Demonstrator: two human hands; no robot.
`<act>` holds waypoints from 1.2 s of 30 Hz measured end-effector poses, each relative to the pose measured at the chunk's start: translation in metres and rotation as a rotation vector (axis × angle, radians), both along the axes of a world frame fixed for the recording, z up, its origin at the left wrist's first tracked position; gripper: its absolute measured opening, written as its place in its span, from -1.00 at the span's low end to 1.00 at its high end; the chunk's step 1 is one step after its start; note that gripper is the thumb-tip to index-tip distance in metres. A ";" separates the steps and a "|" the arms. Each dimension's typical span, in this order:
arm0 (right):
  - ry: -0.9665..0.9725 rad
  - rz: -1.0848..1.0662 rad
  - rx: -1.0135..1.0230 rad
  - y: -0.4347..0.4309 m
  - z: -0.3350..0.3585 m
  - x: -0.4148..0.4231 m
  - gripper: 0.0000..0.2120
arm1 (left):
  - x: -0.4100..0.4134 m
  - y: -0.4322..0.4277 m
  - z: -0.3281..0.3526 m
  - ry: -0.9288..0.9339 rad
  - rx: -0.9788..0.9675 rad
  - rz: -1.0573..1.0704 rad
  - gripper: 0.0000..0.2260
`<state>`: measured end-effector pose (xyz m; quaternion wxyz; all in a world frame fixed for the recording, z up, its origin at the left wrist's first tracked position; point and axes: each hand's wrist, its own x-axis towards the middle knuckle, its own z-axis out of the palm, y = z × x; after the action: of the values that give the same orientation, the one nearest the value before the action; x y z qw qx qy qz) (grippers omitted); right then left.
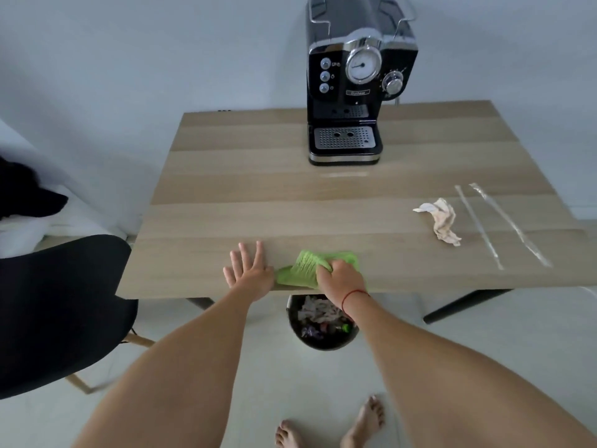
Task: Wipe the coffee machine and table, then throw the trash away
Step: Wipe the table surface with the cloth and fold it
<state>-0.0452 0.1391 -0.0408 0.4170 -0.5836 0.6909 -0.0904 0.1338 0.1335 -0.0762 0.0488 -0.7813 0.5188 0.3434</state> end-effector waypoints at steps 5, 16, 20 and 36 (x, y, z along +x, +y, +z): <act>-0.249 -0.234 0.226 -0.020 0.032 0.000 -0.79 | -0.009 -0.004 0.023 0.166 -0.159 0.185 -0.57; -0.449 -0.542 0.217 -0.064 0.059 0.008 -0.85 | -0.037 -0.031 0.072 1.026 -0.011 0.700 -0.16; -0.401 -0.526 0.155 -0.069 0.043 -0.008 -0.86 | -0.038 -0.038 0.059 0.873 -0.029 0.646 -0.41; 0.215 0.296 0.057 -0.073 -0.009 -0.029 -0.28 | -0.085 -0.038 0.022 0.075 -0.204 -0.330 -0.44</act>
<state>-0.0743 0.0659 -0.0494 0.3659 -0.6731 0.6403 0.0546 0.0487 0.0952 -0.0543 0.0056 -0.6732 0.6735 0.3052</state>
